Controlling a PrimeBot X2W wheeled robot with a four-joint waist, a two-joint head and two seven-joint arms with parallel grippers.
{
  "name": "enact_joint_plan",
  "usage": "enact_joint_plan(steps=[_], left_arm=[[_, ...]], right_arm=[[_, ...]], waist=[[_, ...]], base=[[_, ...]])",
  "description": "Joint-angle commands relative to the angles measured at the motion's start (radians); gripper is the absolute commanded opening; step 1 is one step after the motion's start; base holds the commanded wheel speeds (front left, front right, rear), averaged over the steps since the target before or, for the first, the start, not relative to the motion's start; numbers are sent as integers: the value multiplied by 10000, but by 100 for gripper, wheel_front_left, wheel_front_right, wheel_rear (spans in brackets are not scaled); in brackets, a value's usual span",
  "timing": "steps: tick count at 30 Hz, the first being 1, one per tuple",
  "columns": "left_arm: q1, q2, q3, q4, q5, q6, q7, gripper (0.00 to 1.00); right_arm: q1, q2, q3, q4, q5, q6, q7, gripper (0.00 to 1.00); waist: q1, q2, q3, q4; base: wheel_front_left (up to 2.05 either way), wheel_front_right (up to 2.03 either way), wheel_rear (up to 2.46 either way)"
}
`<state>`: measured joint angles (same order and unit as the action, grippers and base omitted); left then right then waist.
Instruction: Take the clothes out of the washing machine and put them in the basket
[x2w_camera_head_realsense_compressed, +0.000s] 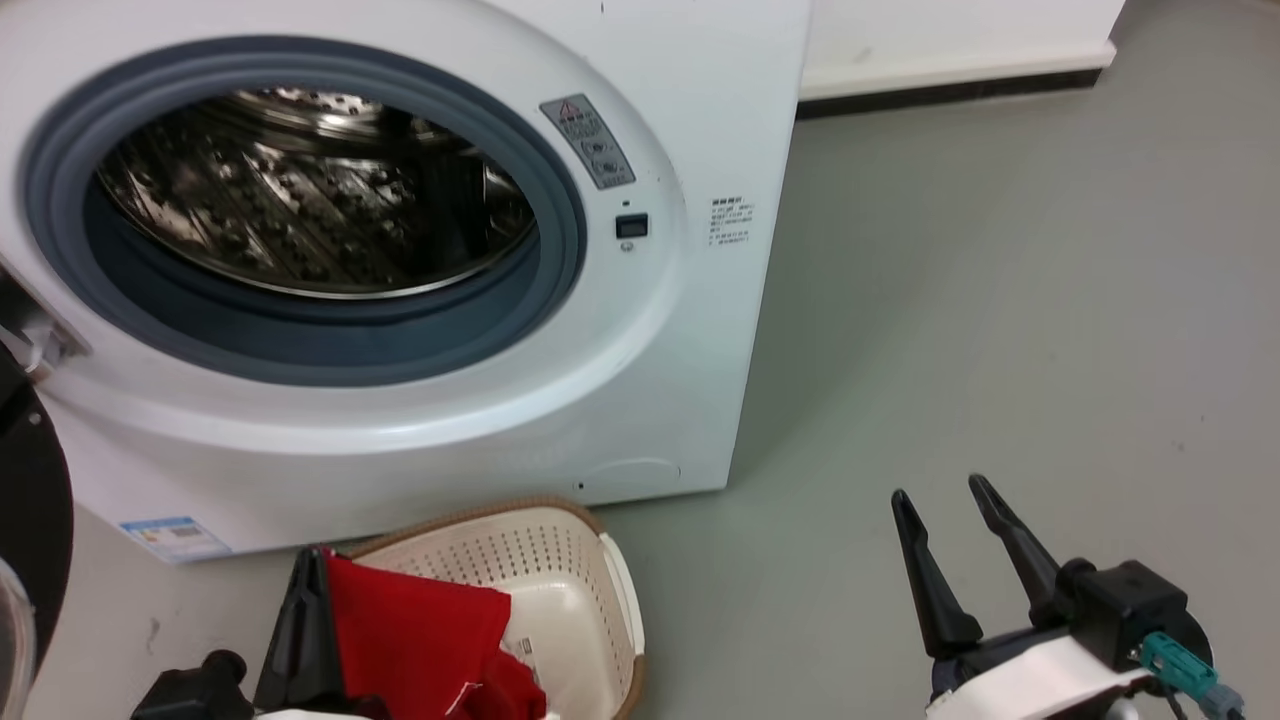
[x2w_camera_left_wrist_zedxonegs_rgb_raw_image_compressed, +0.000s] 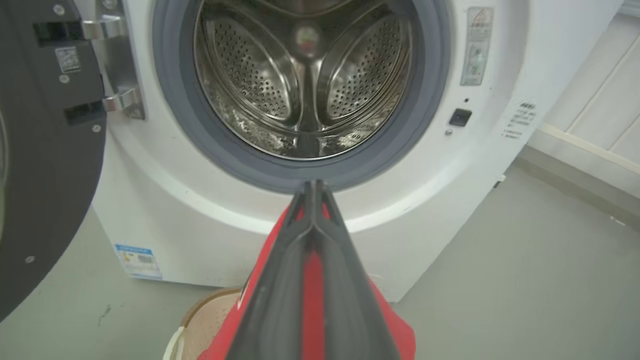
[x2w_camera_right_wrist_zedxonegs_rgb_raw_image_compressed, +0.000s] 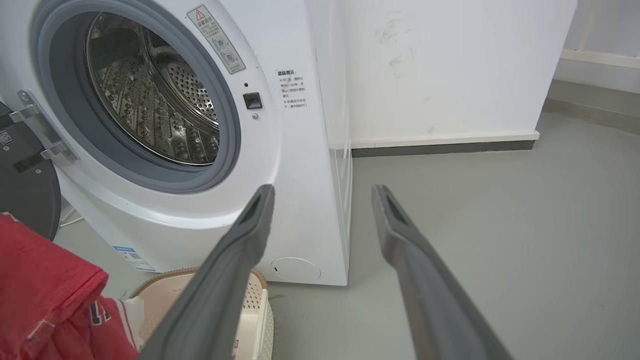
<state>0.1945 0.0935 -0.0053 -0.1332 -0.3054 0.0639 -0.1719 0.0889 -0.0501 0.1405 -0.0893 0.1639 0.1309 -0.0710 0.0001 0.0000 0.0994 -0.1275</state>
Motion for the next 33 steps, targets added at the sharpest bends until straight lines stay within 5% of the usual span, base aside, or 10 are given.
enact_joint_plan(steps=[1,18,33], left_arm=[[-297,-8,48,429,-96,-73,-204,0],[-4216,183,53,6525,-191,-1067,-926,0],[-7375,706,379,10947,196,-1070,-933,0]], right_arm=[[-247,-1,38,-52,-58,-3,-38,100],[-1648,2,466,-202,128,-3,-482,100],[-2701,6,1032,134,494,-3,-1283,100]], waist=[[-1,0,497,-60],[-1,0,4050,-955],[-1,0,6971,-1883]], base=[[0,0,0],[0,0,0],[0,0,0]])
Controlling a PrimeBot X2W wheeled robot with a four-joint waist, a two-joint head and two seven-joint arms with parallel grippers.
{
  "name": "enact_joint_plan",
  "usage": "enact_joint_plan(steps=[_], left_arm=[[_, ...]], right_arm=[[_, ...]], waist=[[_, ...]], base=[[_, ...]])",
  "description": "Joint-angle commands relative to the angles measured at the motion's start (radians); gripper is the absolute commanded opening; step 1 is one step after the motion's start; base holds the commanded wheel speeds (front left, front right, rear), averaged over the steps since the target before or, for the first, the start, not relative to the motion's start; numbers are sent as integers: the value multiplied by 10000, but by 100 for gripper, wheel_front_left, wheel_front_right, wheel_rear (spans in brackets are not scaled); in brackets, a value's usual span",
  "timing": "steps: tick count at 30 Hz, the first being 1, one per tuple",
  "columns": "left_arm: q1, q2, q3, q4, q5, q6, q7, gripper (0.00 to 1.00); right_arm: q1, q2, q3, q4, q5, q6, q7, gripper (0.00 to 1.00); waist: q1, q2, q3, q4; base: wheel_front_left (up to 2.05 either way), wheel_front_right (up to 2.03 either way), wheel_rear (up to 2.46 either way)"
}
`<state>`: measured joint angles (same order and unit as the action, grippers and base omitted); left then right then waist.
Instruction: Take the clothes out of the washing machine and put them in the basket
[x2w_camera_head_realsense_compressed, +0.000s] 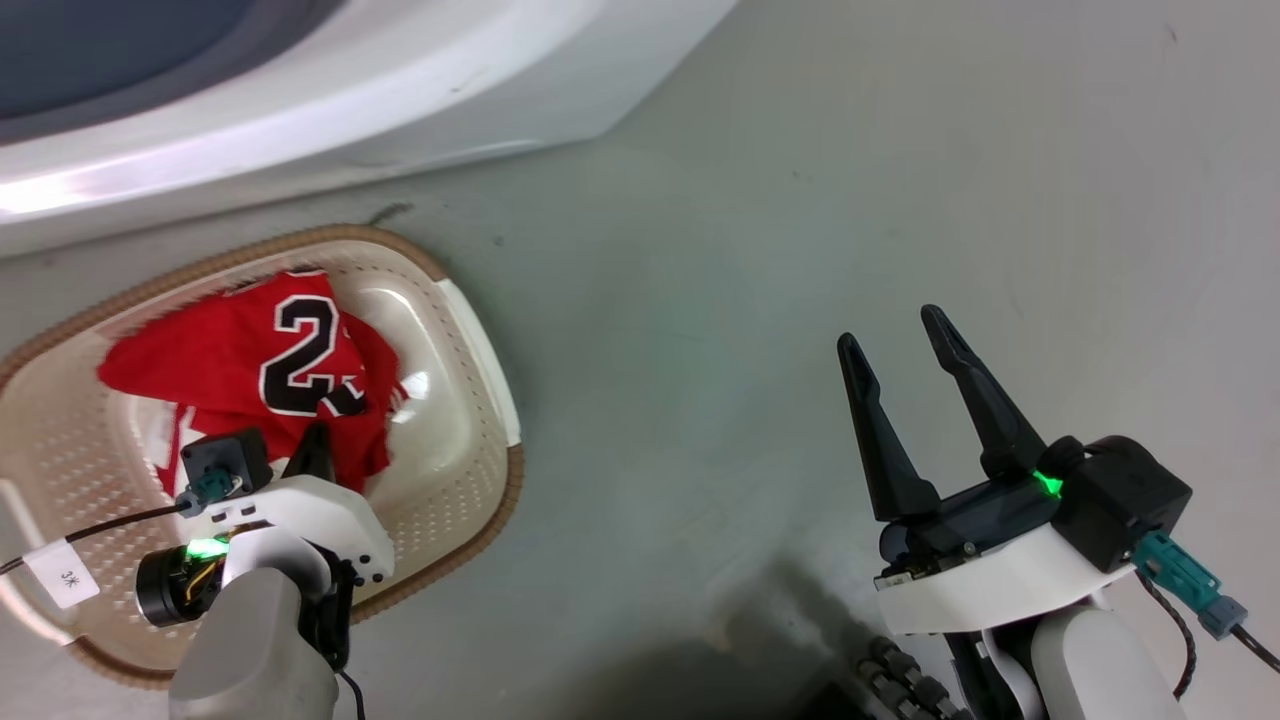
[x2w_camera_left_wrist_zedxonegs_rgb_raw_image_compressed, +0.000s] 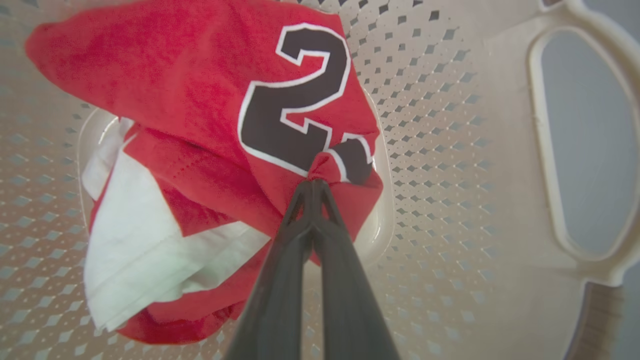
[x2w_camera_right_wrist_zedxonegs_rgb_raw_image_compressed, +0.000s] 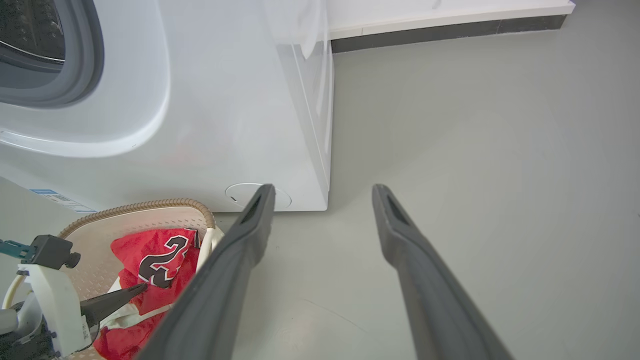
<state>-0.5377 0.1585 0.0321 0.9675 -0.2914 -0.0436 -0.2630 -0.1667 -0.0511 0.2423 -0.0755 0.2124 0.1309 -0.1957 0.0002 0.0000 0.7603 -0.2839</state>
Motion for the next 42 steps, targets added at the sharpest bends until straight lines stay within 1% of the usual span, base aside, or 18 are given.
enact_joint_plan(steps=[1,5,6,7,8,9,12,16,23,28,34,42], left_arm=[[-91,82,23,138,68,37,-22,0],[-326,124,135,986,-12,189,-22,0],[-396,145,132,1265,-5,210,17,2],[-511,168,143,1406,-33,206,-9,27],[-581,166,160,1553,-60,208,-17,86],[-600,132,142,1696,-57,197,-22,100],[-501,-29,134,2003,-91,159,-24,100],[-64,-253,191,1889,-120,91,-28,100],[996,-651,440,1011,-133,33,-23,100],[1762,-827,600,-248,86,33,-23,100],[2583,-996,738,-1915,363,-55,-23,100],[3907,-1085,531,-5006,803,80,-24,100]], right_arm=[[-192,16,39,30,52,-3,-88,100],[-251,16,100,208,102,-3,-207,100],[-281,16,107,262,109,-3,-231,100],[-313,14,90,309,96,-3,-235,100],[-341,16,75,350,78,-3,-246,100],[-355,14,53,400,42,-3,-257,100],[-377,14,-24,562,-70,-3,-252,100],[-257,10,-222,766,-248,-5,-146,100],[304,7,-823,883,-612,-3,329,100],[793,7,-1334,784,-885,-3,728,100],[1377,5,-1871,572,-1090,-3,1101,100],[2024,7,-2110,119,-1279,-3,1488,100]], waist=[[-2,0,427,-363],[-2,0,508,-448],[-2,0,485,-457],[-2,0,434,-446],[-2,0,352,-425],[-2,0,242,-388],[-2,0,-313,-219],[-2,0,-1492,79],[-2,0,-3632,710],[-2,0,-4716,1186],[-2,0,-5703,1655],[-2,0,-6786,2038]], base=[[0,0,0],[0,0,0],[0,0,0],[0,0,0],[0,0,0],[0,0,0],[0,0,0],[0,0,0],[0,0,0],[0,0,0],[0,0,0],[0,0,0]])
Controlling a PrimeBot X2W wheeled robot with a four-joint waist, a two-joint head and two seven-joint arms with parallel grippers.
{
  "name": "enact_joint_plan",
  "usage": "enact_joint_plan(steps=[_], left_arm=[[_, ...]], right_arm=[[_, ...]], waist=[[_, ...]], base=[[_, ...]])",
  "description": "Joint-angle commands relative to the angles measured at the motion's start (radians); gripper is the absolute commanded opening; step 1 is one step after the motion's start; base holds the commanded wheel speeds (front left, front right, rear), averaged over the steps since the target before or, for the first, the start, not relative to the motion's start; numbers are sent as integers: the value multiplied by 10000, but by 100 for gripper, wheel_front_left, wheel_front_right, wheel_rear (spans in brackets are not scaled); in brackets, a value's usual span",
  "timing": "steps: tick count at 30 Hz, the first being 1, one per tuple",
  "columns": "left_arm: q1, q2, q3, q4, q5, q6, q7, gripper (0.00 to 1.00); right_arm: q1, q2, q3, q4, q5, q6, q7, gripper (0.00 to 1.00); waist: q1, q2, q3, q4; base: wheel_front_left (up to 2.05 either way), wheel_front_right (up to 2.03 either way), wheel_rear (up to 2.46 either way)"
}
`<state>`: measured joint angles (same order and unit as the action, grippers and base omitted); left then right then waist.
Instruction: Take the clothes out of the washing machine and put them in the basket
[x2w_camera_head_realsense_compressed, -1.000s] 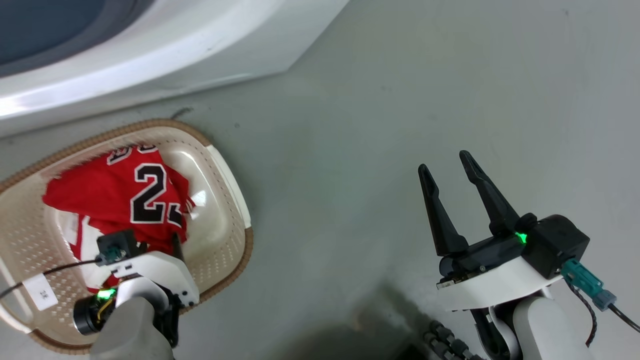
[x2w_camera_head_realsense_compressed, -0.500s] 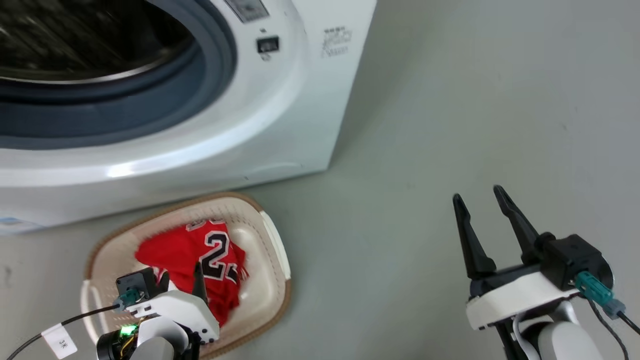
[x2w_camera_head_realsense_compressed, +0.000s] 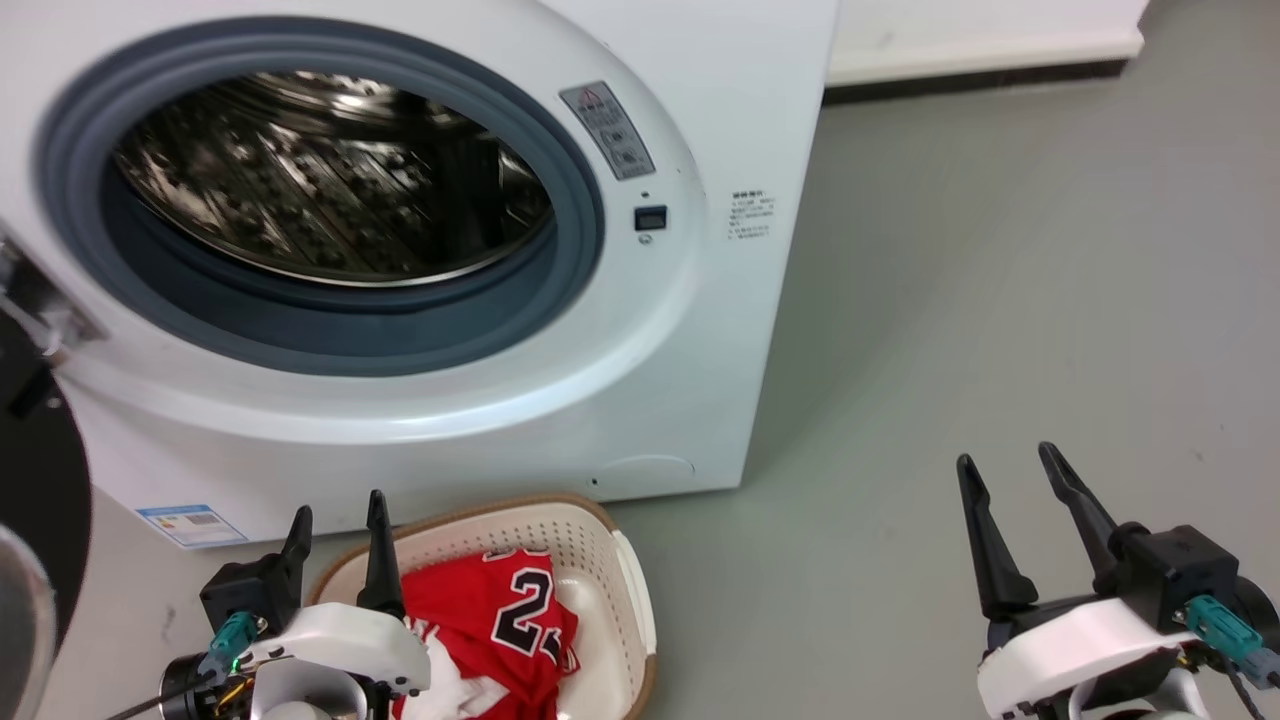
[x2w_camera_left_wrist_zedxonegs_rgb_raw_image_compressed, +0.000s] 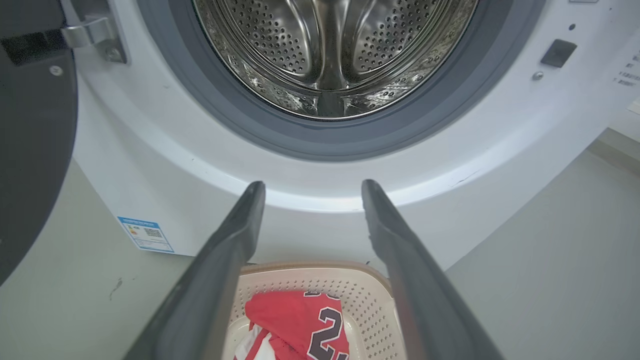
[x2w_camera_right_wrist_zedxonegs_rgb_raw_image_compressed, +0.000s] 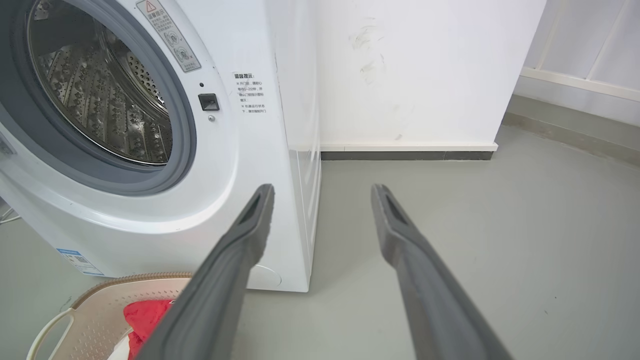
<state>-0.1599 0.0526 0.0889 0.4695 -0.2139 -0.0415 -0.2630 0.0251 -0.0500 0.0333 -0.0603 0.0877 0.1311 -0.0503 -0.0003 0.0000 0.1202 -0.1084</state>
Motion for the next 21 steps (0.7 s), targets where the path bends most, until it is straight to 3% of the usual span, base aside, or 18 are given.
enact_joint_plan(steps=[1,10,21], left_arm=[[258,-28,-131,-465,-12,76,-25,100],[1538,25,-709,-3324,794,480,-24,100],[2850,370,-764,-4456,1382,808,100,100]], right_arm=[[163,-5,-70,-103,-45,-5,56,100],[777,-3,-273,-600,-170,-5,382,100],[1282,-3,-268,-1042,-237,-5,522,100]], waist=[[3,0,-469,347],[3,0,-1301,669],[3,0,-1679,715]], base=[[0,0,0],[0,0,0],[0,0,0]])
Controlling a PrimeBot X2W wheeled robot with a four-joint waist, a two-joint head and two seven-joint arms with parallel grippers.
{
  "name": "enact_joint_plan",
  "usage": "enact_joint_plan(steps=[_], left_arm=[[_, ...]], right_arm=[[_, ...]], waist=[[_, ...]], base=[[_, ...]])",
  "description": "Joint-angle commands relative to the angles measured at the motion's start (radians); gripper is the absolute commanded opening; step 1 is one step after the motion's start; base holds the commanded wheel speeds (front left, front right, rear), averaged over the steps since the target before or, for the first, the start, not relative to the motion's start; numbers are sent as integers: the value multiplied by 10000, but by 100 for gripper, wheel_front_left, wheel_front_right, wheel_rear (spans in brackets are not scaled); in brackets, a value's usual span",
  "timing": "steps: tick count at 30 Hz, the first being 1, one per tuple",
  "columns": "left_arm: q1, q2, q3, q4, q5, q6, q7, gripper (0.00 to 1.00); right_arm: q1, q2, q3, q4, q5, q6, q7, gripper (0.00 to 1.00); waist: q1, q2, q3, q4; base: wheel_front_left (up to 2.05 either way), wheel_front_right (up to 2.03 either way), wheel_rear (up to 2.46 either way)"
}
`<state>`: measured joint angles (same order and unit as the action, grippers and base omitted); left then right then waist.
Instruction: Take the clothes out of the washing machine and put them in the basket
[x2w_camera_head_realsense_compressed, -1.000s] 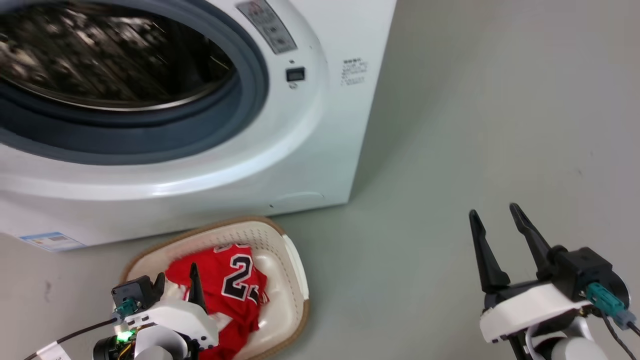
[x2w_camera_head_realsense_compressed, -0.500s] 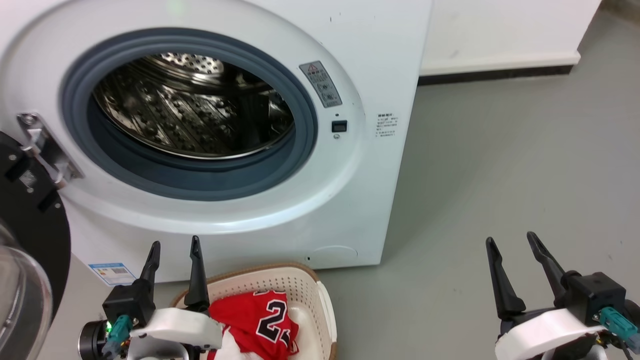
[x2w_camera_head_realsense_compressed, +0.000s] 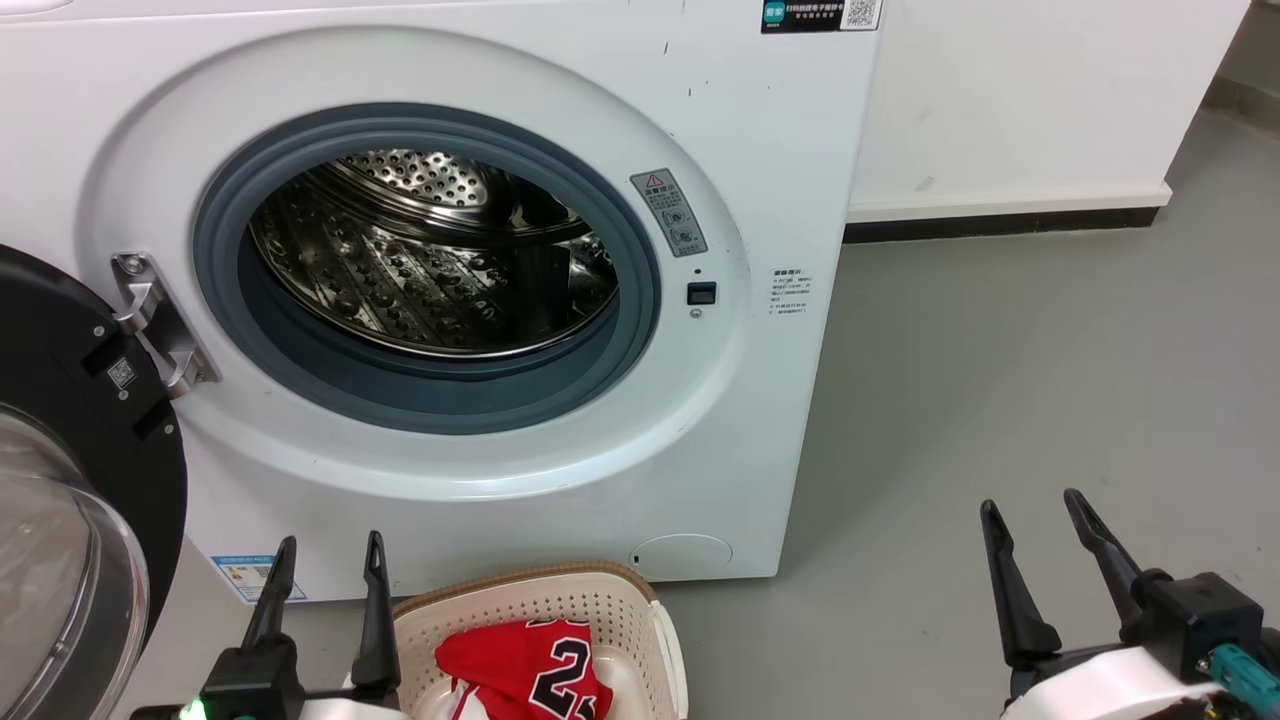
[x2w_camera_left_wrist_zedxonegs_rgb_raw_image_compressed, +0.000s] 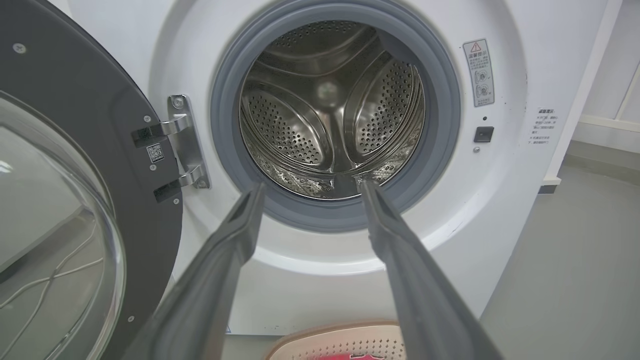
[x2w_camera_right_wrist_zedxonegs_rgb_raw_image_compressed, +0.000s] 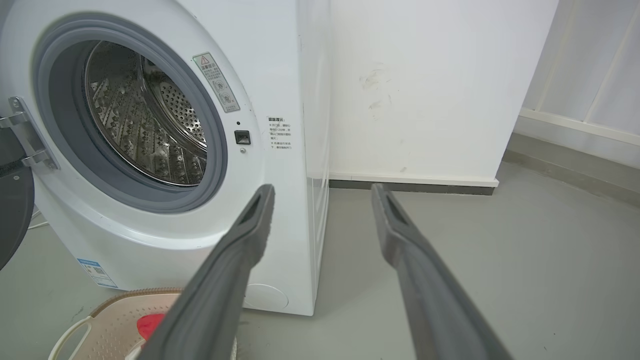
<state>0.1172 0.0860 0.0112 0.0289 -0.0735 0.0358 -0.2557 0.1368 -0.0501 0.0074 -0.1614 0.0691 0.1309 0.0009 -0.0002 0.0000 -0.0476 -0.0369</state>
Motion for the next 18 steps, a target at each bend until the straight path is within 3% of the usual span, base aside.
enact_joint_plan(steps=[1,18], left_arm=[[146,41,-9,-77,-33,35,68,100],[203,24,-150,-26,-342,70,249,100]], right_arm=[[180,-1,-10,-27,-38,-3,14,100],[116,-1,301,212,87,-3,-69,100]], waist=[[2,0,-1,3],[2,0,162,-32]], base=[[0,0,0],[0,0,0]])
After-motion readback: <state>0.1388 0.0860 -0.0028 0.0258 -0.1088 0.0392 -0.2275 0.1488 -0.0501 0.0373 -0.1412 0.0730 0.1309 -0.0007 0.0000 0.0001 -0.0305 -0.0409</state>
